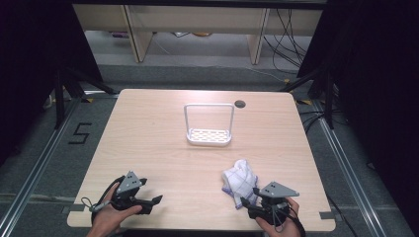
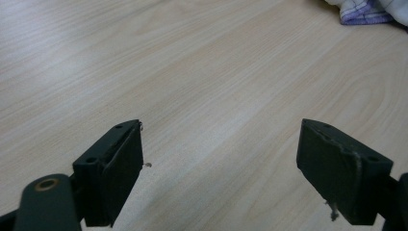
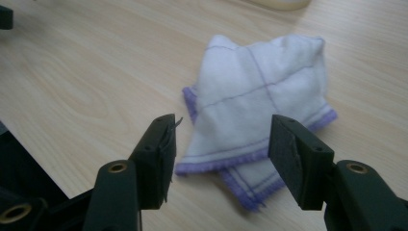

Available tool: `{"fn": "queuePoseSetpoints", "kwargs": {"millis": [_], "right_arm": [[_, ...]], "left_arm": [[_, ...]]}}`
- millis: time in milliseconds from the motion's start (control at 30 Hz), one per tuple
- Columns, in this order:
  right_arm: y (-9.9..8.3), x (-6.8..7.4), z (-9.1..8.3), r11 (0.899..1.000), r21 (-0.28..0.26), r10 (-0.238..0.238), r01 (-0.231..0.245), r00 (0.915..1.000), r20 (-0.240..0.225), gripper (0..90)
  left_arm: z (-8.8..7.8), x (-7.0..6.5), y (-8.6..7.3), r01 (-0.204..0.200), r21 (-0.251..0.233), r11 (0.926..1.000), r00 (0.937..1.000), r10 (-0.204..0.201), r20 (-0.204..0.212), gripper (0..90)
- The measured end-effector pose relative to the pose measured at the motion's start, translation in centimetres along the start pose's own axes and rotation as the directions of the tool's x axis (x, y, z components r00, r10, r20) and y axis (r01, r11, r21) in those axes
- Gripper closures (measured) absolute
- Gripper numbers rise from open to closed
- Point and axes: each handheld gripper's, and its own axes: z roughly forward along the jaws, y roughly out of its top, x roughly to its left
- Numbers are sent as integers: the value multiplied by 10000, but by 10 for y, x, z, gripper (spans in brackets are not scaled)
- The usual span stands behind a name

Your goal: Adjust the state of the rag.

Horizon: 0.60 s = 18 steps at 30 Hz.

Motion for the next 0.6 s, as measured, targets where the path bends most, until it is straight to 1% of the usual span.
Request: {"fn": "queuePoseSetpoints", "kwargs": {"millis": [33,100,133,167,200,267,300,333,400,433,467,500,533,567,600], "right_arm": [[1,4,2,10000,13,25,-25,10000,-11,448],[4,8,7,9996,146,-230,230,9997,-26,456],[6,10,10,9989,221,-404,404,9992,-13,456],[7,12,12,9986,366,-376,376,9993,-8,459],[10,14,16,9979,366,-543,540,9985,49,460],[14,16,22,9974,458,-555,549,9984,123,466],[16,15,25,9954,537,-805,794,9966,183,470],[17,16,28,9936,651,-939,919,9952,287,472],[18,16,30,9929,691,-992,965,9944,368,473],[20,16,37,9905,896,-1084,1039,9930,460,476],[21,16,40,9885,961,-1225,1164,9907,598,478],[21,17,43,9843,1125,-1448,1361,9868,723,481],[20,18,46,9796,1239,-1688,1581,9824,805,484],[20,19,49,9770,1364,-1754,1636,9813,795,494],[19,19,51,9744,1421,-1878,1745,9784,865,518]], "left_arm": [[0,0,0,-39,54,10000,10000,39,4,161],[1,0,0,-22,-28,10000,9999,21,-112,162],[1,0,0,-20,-37,10000,9999,20,-119,162],[1,-2,0,57,-100,9999,10000,-58,-40,163],[1,-1,0,3,-53,10000,10000,-3,-49,163],[2,-2,0,-45,-6,10000,10000,45,-56,163],[1,-1,0,-113,86,9999,9999,113,35,164],[1,-1,0,-56,100,9999,10000,56,26,164],[2,-1,0,15,48,10000,10000,-15,-8,164],[2,-1,0,37,20,10000,10000,-37,7,164],[1,-1,0,-27,74,10000,10000,27,1,164],[1,-1,0,-63,101,9999,10000,62,10,164],[1,-1,0,-61,90,9999,10000,61,11,164],[1,-1,0,-70,102,9999,10000,70,12,164],[2,-1,0,-169,69,9998,9998,169,53,164]]}}
